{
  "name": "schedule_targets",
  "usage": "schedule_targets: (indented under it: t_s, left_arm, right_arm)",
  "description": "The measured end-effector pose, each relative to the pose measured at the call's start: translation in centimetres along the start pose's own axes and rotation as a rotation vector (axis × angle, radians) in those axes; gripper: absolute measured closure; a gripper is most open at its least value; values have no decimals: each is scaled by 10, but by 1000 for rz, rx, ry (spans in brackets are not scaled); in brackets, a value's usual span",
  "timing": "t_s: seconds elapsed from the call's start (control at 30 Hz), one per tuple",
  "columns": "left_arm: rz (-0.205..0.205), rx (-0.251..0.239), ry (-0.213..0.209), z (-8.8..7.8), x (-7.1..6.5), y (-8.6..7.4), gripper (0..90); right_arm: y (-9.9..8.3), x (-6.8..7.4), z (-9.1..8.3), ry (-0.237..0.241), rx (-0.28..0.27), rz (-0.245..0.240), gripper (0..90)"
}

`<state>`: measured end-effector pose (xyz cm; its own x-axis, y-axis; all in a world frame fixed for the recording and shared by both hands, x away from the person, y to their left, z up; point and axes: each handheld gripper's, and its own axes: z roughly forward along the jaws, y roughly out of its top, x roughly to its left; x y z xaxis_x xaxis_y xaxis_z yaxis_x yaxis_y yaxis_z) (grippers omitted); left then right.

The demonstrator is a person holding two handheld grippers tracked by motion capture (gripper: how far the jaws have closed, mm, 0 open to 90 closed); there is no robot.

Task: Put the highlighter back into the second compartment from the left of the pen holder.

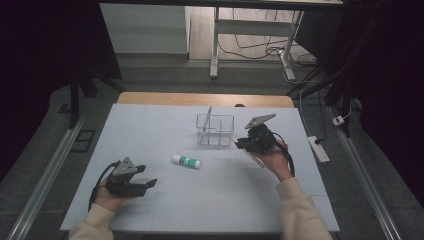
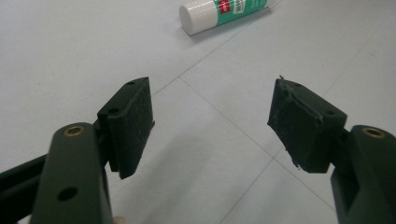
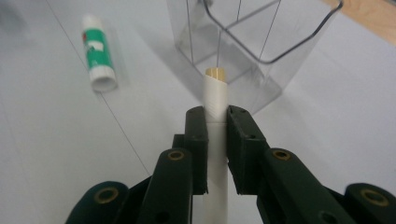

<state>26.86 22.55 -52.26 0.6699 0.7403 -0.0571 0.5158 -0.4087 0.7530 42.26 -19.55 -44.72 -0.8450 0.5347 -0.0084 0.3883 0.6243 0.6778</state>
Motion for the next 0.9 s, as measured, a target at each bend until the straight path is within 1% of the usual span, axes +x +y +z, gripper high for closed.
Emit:
schedule_targets:
  t_s: [0.17, 0.53, 0.63, 0.9]
  left_arm:
    - [0, 2, 0, 0, 0, 0, 308]
    - [-2, -2, 1, 0, 0, 0, 308]
    - [-2, -2, 1, 0, 0, 0, 308]
    - [-2, -3, 1, 0, 0, 0, 309]
  right_arm:
    - [3, 1, -11, 0, -81, 11, 778]
    - [8, 0, -30, -5, -232, 52, 778]
    - [10, 0, -33, 3, -266, 67, 778]
    - [18, 3, -40, -13, -333, 64, 778]
